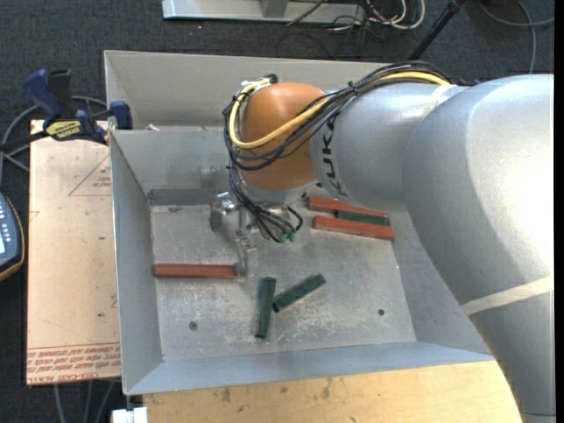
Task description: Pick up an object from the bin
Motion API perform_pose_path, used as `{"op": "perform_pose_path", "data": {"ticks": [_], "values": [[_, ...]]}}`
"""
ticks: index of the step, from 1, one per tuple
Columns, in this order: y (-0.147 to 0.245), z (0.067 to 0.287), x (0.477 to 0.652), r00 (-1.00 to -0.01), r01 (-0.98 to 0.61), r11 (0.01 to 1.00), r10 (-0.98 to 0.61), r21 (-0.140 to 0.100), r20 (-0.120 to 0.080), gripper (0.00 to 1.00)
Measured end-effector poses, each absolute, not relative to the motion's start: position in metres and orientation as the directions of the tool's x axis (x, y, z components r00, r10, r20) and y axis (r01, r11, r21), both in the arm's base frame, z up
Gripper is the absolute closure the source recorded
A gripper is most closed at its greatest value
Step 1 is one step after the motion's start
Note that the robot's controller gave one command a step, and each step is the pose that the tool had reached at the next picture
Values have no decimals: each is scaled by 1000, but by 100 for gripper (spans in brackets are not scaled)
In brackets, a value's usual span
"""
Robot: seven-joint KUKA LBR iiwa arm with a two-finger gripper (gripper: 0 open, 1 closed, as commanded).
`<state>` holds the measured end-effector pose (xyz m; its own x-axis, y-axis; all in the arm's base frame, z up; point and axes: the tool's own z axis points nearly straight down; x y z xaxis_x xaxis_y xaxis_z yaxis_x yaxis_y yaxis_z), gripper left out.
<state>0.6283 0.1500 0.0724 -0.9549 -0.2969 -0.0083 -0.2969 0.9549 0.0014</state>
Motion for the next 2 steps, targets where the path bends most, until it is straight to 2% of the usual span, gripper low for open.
{"op": "perform_pose_path", "data": {"ticks": [1, 2], "values": [[165, 71, 543, -972, -236, 972, -236, 2, 3, 0], [45, 75, 502, -923, -384, 923, -384, -1, 3, 0]]}}
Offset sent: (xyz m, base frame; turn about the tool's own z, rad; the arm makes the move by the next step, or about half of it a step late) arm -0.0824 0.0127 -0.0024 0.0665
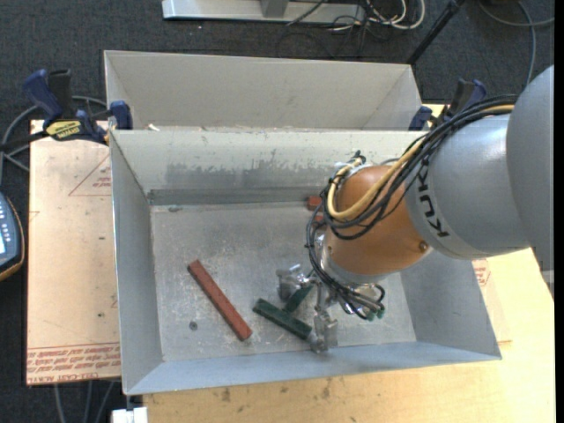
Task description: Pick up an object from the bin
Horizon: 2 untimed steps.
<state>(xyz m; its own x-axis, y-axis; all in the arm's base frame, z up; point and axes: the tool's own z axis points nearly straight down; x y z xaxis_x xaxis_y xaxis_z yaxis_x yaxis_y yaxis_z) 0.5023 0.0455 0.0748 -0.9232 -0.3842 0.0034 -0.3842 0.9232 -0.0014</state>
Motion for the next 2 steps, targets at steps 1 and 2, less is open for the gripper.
{"op": "perform_pose_path", "data": {"ticks": [1, 2], "values": [[3, 70, 554, -913, -408, 913, -408, -4, -6, 0], [8, 71, 552, -911, -412, 911, -412, 0, -4, 100]]}}
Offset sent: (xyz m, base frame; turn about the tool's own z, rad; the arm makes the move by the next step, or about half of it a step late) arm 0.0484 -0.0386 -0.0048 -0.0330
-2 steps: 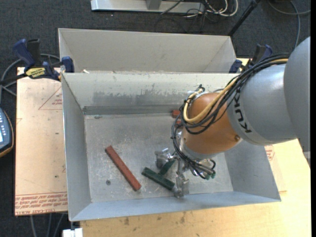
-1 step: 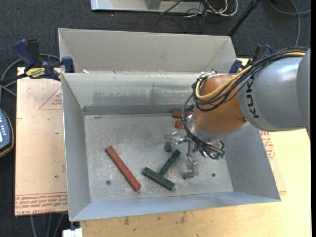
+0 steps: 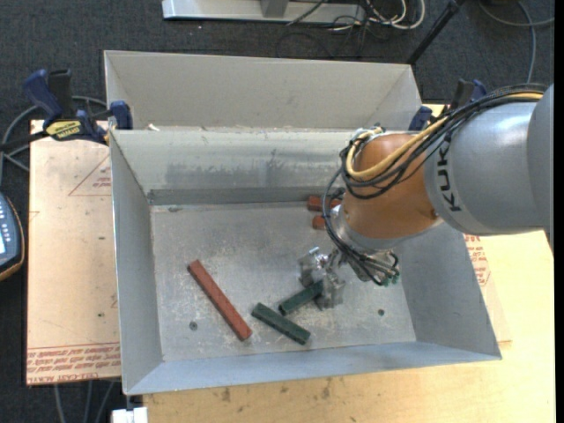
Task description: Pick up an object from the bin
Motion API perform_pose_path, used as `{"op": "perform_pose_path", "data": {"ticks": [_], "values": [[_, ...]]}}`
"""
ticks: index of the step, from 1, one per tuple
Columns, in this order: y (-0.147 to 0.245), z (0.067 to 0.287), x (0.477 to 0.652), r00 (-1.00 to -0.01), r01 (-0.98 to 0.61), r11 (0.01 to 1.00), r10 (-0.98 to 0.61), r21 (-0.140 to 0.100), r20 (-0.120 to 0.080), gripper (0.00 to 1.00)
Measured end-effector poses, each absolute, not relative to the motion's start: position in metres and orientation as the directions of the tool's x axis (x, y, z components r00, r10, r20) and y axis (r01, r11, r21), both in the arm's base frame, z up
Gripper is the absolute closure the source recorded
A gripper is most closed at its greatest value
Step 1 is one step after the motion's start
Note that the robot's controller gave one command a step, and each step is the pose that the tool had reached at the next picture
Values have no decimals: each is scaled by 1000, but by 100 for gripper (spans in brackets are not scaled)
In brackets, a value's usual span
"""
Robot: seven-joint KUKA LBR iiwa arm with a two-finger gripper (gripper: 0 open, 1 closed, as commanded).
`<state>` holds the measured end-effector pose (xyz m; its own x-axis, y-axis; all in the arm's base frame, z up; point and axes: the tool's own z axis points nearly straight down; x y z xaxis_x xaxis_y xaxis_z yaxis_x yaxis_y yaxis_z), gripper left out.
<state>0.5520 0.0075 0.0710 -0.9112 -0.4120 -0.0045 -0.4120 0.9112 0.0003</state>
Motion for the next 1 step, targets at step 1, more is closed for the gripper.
{"op": "perform_pose_path", "data": {"ticks": [1], "values": [[-12, 222, 549, -901, -433, 901, -433, -5, -11, 100]]}}
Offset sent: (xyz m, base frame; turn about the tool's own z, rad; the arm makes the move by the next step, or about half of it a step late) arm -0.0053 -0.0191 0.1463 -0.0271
